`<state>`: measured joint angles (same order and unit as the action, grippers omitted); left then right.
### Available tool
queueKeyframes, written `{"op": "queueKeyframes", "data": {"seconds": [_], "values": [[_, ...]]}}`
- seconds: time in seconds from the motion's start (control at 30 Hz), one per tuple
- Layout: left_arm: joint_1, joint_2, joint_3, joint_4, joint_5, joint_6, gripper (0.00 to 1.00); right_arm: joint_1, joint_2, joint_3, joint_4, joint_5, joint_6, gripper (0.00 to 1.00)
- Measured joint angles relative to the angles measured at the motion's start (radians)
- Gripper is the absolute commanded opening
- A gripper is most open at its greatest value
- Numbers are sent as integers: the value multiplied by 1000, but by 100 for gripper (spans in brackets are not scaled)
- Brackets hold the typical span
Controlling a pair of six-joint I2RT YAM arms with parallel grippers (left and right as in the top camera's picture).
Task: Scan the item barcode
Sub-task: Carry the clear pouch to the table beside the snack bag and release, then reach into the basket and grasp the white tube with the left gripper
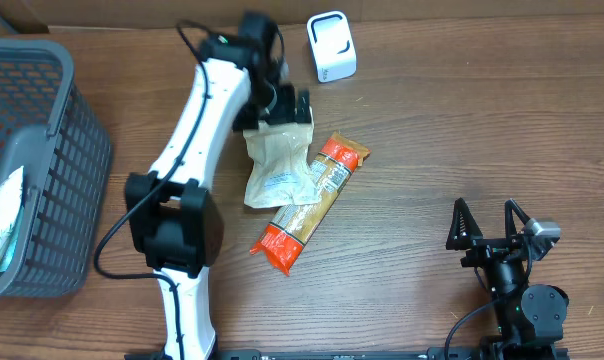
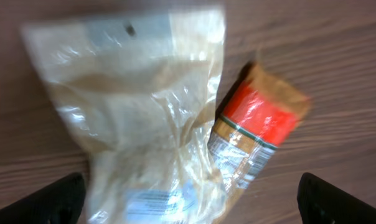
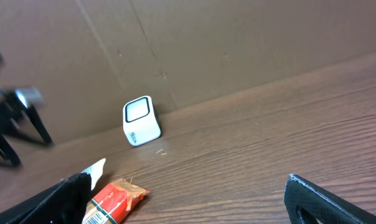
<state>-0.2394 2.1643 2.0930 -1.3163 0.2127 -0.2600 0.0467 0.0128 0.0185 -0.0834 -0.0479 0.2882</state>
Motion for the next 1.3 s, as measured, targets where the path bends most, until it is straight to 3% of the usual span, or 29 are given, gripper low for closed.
{"op": "queueKeyframes", "data": {"seconds": [0.23, 0.37, 0.47, 0.67, 0.87, 1.0, 1.3], "values": [[101, -111, 399, -206, -40, 91, 100, 0, 0, 0, 0, 0, 0, 100], [220, -211, 488, -301, -76, 98, 100, 0, 0, 0, 0, 0, 0, 100], [396, -296, 505, -355, -123, 56, 96, 0, 0, 0, 0, 0, 0, 100], [774, -360, 506, -368, -173, 2, 97, 0, 0, 0, 0, 0, 0, 100], [1005, -362, 445, -365, -192, -26, 100, 0, 0, 0, 0, 0, 0, 100], [1074, -365, 304, -270, -192, 3, 100, 0, 0, 0, 0, 0, 0, 100], [1092, -264, 20, -40, -163, 229, 99, 0, 0, 0, 0, 0, 0, 100]]}}
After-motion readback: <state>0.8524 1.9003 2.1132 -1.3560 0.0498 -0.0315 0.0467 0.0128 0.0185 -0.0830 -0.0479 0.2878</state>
